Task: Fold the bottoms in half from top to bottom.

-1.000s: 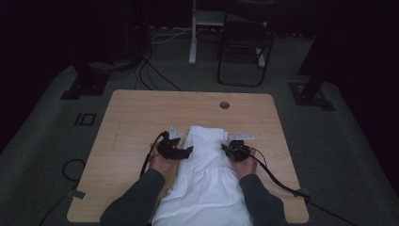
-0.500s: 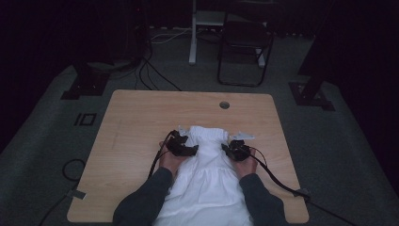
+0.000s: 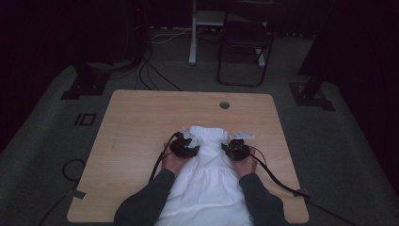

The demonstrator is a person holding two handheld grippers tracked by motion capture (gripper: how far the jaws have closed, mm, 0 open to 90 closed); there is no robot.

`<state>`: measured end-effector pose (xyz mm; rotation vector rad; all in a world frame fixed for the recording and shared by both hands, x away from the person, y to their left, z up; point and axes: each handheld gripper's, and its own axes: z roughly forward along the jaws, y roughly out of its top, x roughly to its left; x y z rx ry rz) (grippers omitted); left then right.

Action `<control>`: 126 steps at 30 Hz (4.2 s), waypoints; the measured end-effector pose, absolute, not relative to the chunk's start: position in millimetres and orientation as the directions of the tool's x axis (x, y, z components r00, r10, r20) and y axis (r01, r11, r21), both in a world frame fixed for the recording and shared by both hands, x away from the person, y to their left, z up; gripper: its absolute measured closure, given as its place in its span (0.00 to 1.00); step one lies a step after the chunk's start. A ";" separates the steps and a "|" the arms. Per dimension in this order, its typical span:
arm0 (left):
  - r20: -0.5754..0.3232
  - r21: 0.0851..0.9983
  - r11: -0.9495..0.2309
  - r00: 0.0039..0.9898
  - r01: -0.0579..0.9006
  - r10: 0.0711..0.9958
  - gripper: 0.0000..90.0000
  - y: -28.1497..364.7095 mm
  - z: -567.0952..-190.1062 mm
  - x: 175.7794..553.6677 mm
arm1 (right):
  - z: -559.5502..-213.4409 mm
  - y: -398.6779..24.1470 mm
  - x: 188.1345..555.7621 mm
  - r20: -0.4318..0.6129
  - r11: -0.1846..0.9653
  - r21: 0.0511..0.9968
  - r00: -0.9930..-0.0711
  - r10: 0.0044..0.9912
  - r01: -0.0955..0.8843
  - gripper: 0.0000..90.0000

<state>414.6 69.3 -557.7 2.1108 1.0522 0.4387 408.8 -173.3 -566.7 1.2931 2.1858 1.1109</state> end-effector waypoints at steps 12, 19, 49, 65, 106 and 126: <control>-0.090 0.731 -0.377 0.628 0.569 0.773 0.93 77.6 -536.4 428.5 | -552.8 -185.6 430.9 0.143 0.251 0.741 -0.512 0.847 0.623 0.96; -0.045 0.824 -0.326 0.628 0.463 0.777 0.93 90.3 -460.8 447.0 | -481.8 -183.6 450.0 0.080 0.253 0.824 -0.547 0.833 0.507 0.96; 0.114 0.887 -0.419 0.786 0.196 0.608 0.91 110.9 -399.4 298.7 | -409.8 -202.3 309.7 -0.031 0.298 0.916 -0.695 0.718 0.267 0.96; -0.063 0.674 -0.565 0.799 0.476 0.598 0.89 109.2 -545.6 245.4 | -547.4 -182.2 250.7 0.085 0.464 0.732 -0.743 0.664 0.499 0.95; 0.134 0.635 -0.552 0.627 0.540 0.767 0.88 119.4 -535.2 457.6 | -542.3 -105.0 480.8 -0.110 0.536 0.652 -0.633 0.766 0.536 0.94; 0.087 0.848 -0.418 0.693 0.324 0.715 0.93 141.8 -431.2 355.9 | -439.5 -155.3 391.7 -0.064 0.380 0.878 -0.715 0.697 0.291 0.95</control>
